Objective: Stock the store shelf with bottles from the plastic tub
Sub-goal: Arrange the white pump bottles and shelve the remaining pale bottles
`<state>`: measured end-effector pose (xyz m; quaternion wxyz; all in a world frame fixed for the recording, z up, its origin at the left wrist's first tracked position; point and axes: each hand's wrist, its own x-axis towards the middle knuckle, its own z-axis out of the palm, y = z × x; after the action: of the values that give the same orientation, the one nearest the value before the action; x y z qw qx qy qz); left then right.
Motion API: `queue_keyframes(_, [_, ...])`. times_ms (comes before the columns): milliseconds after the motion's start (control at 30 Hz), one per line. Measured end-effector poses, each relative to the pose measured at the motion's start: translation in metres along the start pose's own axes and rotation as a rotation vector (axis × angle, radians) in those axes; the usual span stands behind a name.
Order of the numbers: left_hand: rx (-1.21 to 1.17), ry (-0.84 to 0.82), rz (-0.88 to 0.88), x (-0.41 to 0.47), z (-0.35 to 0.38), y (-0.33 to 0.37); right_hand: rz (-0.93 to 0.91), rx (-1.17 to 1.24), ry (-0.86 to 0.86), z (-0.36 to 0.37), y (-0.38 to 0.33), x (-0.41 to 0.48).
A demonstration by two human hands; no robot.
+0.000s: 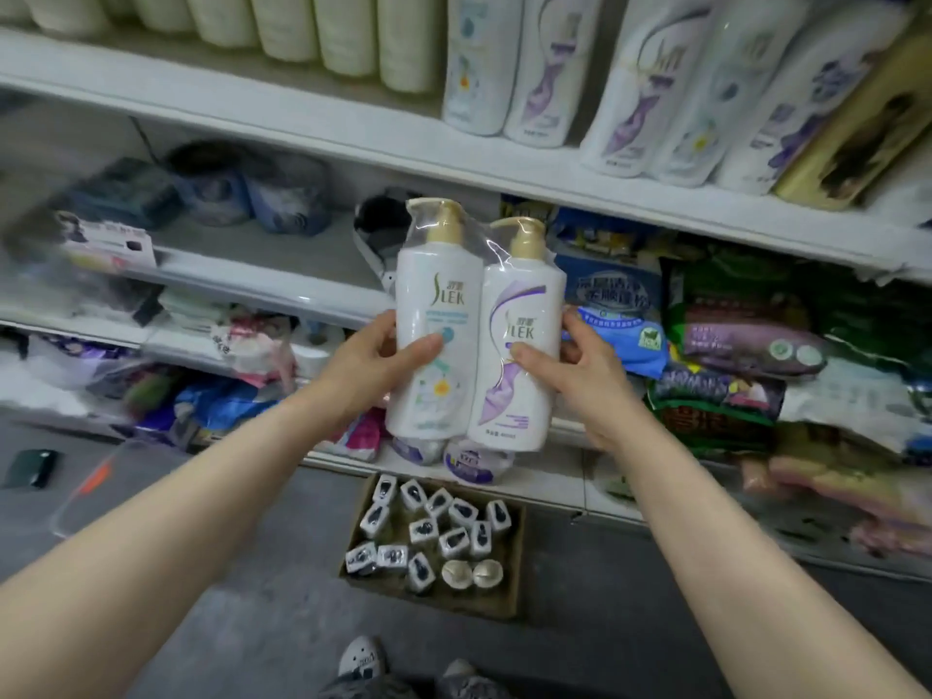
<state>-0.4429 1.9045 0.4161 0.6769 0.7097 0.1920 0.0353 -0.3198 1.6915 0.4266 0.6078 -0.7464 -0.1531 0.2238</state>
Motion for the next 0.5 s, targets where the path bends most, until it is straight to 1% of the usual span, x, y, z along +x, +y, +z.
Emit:
queue_keyframes(267, [0.067, 0.061, 0.161, -0.001, 0.006, 0.074, -0.168, 0.021, -0.013, -0.025, -0.068, 0.005])
queue_keyframes(500, [0.088, 0.064, 0.296, 0.001, -0.009, 0.119, -0.270, 0.044, -0.005, -0.022, -0.115, 0.011])
